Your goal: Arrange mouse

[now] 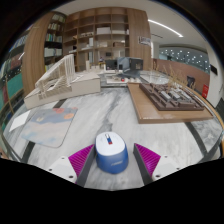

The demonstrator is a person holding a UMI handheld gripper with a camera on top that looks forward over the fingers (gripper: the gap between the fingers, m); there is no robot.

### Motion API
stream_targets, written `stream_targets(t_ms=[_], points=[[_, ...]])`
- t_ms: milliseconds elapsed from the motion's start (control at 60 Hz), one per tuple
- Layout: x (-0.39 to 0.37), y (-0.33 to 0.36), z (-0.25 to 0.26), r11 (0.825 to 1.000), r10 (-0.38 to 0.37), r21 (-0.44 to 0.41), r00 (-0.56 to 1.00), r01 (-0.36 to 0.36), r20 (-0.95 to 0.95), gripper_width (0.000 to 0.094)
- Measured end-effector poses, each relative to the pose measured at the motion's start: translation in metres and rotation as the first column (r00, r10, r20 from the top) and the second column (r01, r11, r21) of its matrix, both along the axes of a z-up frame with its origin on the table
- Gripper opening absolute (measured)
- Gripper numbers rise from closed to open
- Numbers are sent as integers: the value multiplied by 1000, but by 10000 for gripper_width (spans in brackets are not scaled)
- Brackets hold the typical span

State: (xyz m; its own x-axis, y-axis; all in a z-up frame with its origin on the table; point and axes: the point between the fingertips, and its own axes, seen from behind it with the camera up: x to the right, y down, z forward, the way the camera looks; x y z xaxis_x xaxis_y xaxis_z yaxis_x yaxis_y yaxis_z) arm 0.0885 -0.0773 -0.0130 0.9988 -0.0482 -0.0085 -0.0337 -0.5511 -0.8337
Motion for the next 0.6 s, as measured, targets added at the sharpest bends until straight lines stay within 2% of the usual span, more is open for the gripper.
stream_targets(t_ms=[67, 83, 117, 133, 183, 250, 333, 450, 483, 600], points=[[5, 18, 1, 1000, -12, 21, 1000, 12, 4, 743], [6, 22, 0, 1000, -13, 21, 1000, 13, 2, 774], [6, 26, -3, 1000, -18, 7, 1000, 18, -5, 650], [5, 25, -2, 1000, -19, 6, 1000, 19, -4, 650], [6, 25, -2, 1000, -29, -5, 1000, 29, -2, 521], [11, 25, -2, 997, -75, -5, 997, 75, -11, 478], [9, 23, 3, 992, -122, -50, 991, 120, -51, 412], [-6, 41, 67, 981, -178, 72, 983, 181, -50, 371], [-24, 48, 85, 979, -172, 102, 985, 174, -34, 370], [-127, 83, 113, 988, -57, 142, 998, 58, -18, 370]])
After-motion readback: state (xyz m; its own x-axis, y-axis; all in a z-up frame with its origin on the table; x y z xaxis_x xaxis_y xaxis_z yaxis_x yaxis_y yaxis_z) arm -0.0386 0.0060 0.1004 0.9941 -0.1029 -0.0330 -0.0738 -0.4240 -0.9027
